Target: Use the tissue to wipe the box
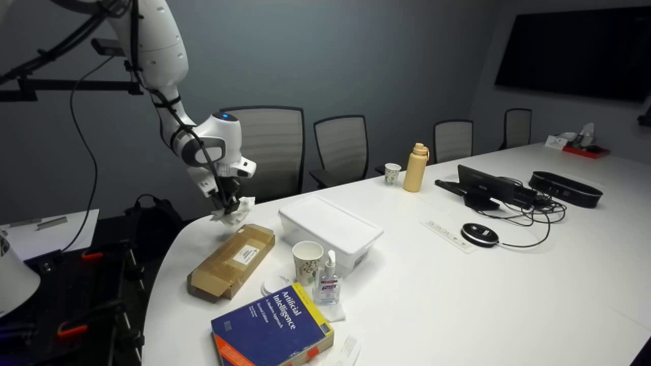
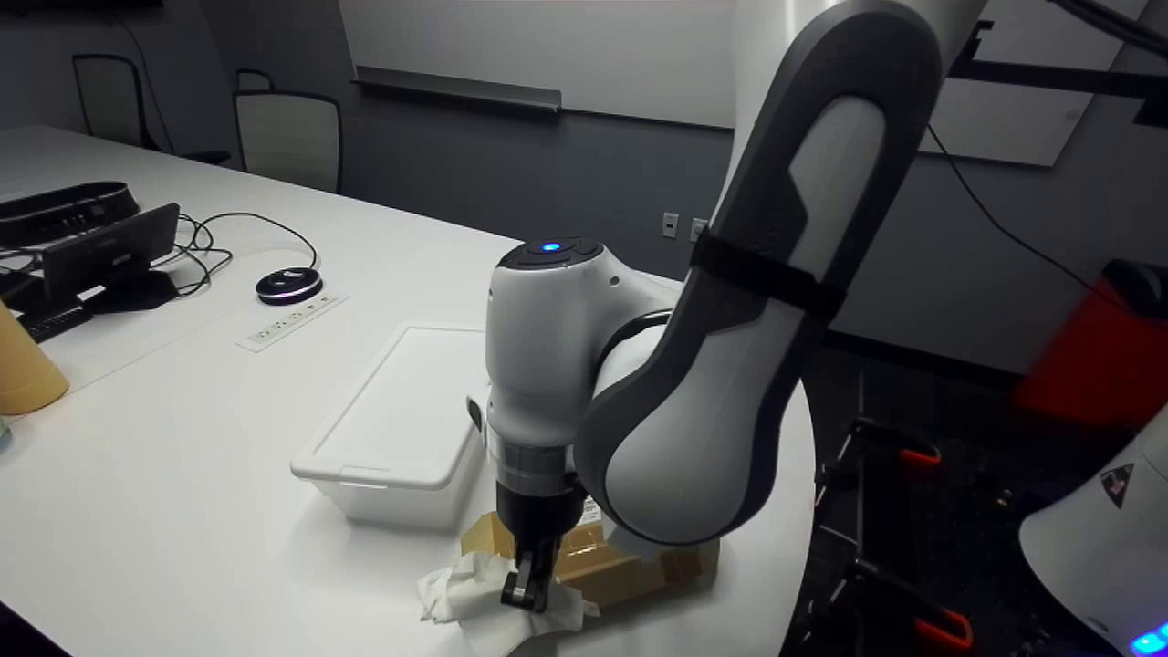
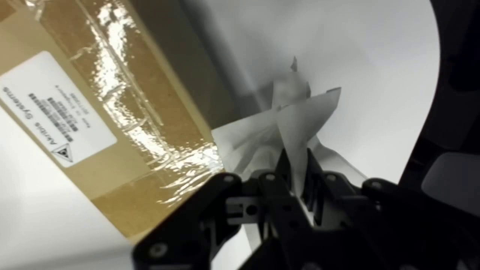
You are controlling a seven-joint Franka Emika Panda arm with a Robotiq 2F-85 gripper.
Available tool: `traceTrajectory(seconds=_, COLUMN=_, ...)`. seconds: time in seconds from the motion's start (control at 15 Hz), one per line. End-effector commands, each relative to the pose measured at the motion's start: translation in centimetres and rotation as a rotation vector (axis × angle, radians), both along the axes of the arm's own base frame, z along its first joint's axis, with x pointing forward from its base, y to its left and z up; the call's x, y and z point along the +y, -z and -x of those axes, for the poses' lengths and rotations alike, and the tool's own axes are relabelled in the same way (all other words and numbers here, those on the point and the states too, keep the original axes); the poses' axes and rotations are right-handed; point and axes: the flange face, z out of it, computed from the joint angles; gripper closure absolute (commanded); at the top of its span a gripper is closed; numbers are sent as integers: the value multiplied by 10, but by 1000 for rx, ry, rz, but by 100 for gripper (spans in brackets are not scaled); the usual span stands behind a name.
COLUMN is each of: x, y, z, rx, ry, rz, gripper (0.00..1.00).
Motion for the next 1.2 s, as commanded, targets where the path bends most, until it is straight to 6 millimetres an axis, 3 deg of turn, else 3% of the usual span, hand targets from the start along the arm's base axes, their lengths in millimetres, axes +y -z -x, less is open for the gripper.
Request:
traceTrajectory(seconds=0.0, x=19, y=-5, z=23, rx=34, ry=-60, rz=-54, gripper=98)
traceTrajectory(seconds=0.27, x=34, y=19, z=43, rx=51, ry=-92, rz=-72, gripper=98)
traceTrajectory(seconds=0.8, x=37, y=91, z=66, rx=55, ry=-137, rz=-66, gripper=98)
traceTrajectory(seconds=1.0, x=37, y=106, z=70, rx=53, ry=-152, rz=-61, gripper=98)
traceTrajectory(seconds=1.07, x=37, y=108, z=69, rx=49, ry=-153, rz=-59, gripper=66)
traceTrajectory(seconds=1.13, x=37, y=109, z=68, rx=48, ry=-153, rz=-61, gripper=65)
